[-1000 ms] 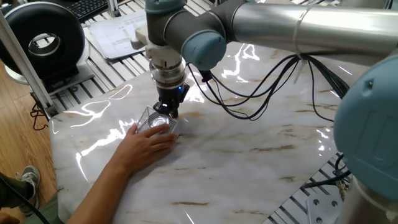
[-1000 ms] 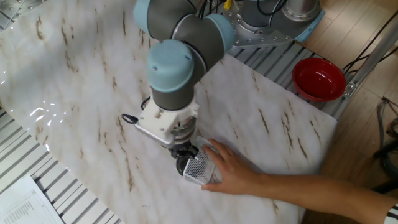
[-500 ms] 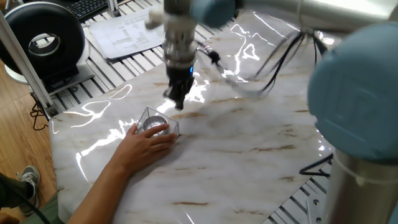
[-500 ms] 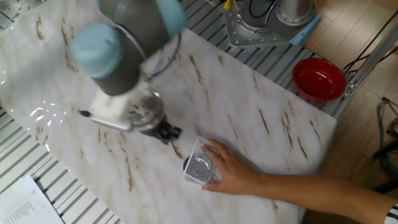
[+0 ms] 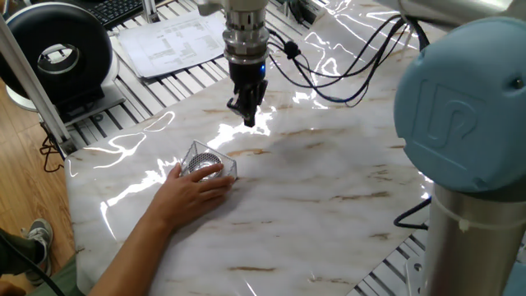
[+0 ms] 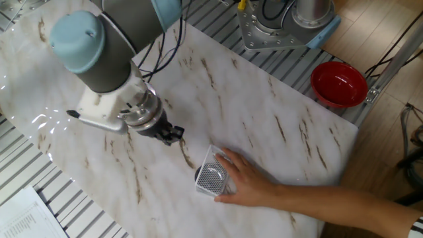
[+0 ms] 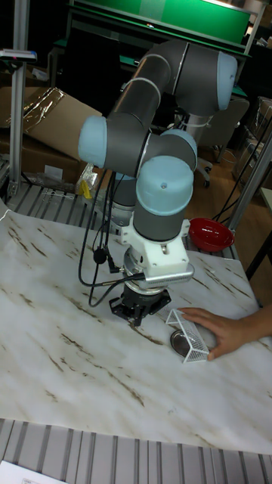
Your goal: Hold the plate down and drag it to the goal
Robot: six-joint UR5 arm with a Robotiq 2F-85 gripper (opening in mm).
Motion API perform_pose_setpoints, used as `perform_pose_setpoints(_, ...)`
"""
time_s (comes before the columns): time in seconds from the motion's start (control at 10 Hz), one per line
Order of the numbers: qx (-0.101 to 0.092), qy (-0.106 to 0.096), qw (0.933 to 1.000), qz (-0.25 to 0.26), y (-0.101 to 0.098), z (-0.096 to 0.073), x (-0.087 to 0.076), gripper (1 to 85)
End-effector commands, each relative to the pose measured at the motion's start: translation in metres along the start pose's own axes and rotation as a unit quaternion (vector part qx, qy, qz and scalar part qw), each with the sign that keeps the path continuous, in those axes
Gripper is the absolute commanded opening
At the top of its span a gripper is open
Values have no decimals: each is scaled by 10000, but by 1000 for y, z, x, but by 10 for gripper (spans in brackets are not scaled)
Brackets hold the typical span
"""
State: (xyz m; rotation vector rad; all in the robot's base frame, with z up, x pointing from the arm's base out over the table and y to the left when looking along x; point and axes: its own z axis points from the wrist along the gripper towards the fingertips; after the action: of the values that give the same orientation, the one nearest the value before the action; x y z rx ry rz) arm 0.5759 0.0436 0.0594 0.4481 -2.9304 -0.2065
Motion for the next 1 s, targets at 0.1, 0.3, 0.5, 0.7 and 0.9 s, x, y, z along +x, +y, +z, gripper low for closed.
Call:
perform_pose_setpoints(0.1,947,-4,9952,240,-53,-43,8,13)
perform_pose_setpoints(0.3,1598,-214,9863,364,-96,-84,14,13)
perform_pose_setpoints(0.5,1510,-697,9834,726,-100,-82,1,13)
perform_pose_setpoints(0.7,1227,-1249,9794,1010,-96,-77,-41,13)
perform_pose_setpoints(0.9,1194,-1330,9757,1267,-102,-71,-50,13)
